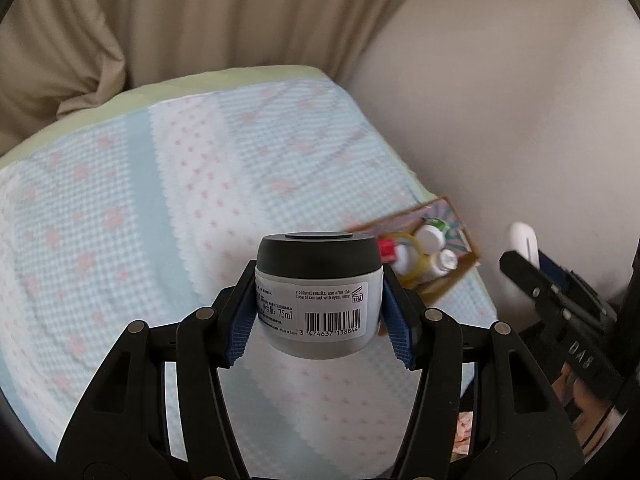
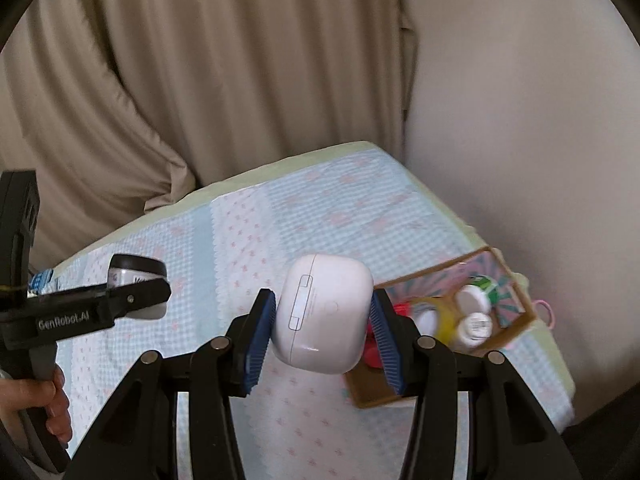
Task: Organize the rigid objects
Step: 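Carry the black-lidded jar and earbud case over the cardboard box, then lower the jar and earbud case into the box and open both tools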
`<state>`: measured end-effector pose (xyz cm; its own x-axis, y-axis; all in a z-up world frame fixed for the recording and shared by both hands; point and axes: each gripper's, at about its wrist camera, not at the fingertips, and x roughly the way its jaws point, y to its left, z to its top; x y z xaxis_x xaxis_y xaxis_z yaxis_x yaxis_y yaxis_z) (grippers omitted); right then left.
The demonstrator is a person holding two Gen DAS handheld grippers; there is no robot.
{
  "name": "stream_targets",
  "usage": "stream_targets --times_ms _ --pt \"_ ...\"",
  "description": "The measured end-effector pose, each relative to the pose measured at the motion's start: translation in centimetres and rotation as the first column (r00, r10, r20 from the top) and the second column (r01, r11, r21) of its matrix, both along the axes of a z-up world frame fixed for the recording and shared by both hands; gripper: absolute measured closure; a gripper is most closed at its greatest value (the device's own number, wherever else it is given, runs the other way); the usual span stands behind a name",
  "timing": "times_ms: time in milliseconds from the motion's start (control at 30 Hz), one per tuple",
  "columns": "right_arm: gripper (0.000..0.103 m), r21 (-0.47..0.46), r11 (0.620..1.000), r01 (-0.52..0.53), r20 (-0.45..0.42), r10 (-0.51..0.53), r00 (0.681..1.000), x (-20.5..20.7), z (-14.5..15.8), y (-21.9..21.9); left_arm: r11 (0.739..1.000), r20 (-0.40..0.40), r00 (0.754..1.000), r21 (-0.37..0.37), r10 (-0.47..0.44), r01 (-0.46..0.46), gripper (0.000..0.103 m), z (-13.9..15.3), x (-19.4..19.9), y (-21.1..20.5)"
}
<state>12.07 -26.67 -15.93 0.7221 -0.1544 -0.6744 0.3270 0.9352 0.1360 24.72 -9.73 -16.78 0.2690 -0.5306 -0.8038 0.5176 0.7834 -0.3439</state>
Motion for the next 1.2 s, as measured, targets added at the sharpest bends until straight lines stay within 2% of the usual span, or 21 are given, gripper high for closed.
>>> stream_targets --times_ms 200,467,733,1200 --pt "0.058 0.013 1.0 -0.01 -0.016 0.01 1.0 -3.8 0.6 -6.9 1.0 -0.027 0.999 0.009 0.019 -0.019 0.05 -0.2 -3.9 -5.8" --pt "0.058 0.06 0.996 -0.071 -0.098 0.076 0.992 -4.3 -2.8 -15.7 0.997 -0.134 0.988 0.038 0.072 -0.067 0.05 -5.5 -6.5 -13.4" --pt "0.058 0.154 0.983 -0.104 -0.2 0.134 0.971 -1.4 -8.2 -21.3 0.991 -0.179 0.979 0.108 0.1 -0.081 0.05 -9.9 -6.4 -18.9" --pt "0.058 0.275 0.953 -0.129 -0.339 0.222 0.914 7.3 -16.1 -24.7 0.976 -0.284 0.954 0.212 0.098 -0.038 0.05 -18.1 -3.8 -23.8"
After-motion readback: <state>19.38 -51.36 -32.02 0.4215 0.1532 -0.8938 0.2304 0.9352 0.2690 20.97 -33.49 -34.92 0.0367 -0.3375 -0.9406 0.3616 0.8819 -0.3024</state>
